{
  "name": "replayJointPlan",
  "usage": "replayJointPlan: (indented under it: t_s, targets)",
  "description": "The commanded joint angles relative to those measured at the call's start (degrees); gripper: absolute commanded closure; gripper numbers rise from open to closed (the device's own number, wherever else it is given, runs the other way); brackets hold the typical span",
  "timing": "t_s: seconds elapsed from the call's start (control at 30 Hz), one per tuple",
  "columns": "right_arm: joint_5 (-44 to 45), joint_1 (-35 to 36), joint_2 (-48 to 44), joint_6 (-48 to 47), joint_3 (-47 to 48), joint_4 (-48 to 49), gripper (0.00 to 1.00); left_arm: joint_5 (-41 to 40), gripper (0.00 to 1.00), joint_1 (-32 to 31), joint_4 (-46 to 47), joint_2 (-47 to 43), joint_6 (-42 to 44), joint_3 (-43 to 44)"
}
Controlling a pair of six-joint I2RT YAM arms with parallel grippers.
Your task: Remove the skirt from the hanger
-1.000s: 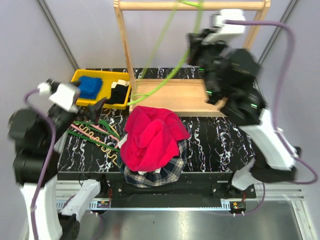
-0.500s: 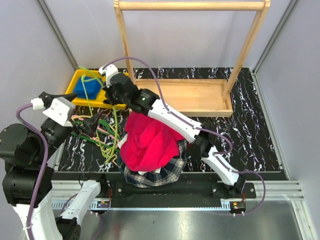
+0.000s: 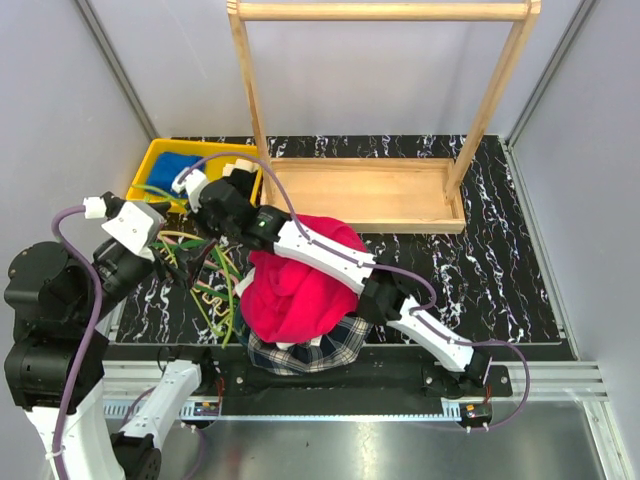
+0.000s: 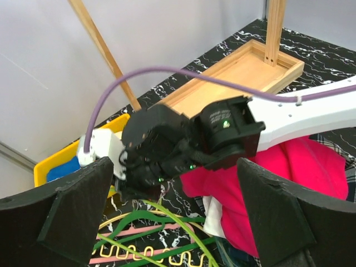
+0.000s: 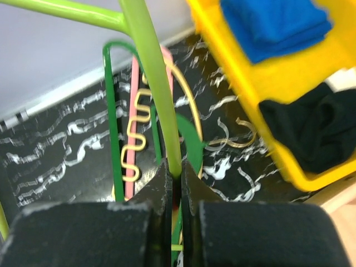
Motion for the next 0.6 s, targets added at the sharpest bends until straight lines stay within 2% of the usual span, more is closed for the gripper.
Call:
replayJointPlan:
  t_s: [0.0, 0.1, 0.13, 0.23, 0.4, 0.57]
  targets:
    - [-2.06, 0.70, -0.39, 0.50, -3.36, 2.81, 0.81, 2.01, 0.01, 0.27, -0.97, 1.94, 0.67, 1.69]
    - [-1.27, 0.70, -1.88, 2.86, -6.96, 2.46, 0.57, 2.45, 0.01, 0.27, -0.97, 2.56, 0.23, 1.87]
    - [0.13, 0.70, -3.98, 3.32, -8.80, 2.11, 0.40, 2.37, 0.01, 0.27, -1.06, 2.82, 0.14, 1.78]
    - [2.24, 0.61, -8.81, 4.73, -13.10, 1.33, 0.00, 1.14, 0.01, 0.27, -0.54, 3.26, -0.21, 2.04]
    - [13.22, 0.61, -22.09, 8.24, -17.34, -7.10, 0.00, -2.90, 0.01, 0.27, -0.36, 4.84, -0.56, 3.45]
    - [30.50, 0.70, -36.04, 11.84, -17.96, -25.46, 0.00, -7.90, 0.01, 0.27, 1.04, 7.83, -1.17, 3.19]
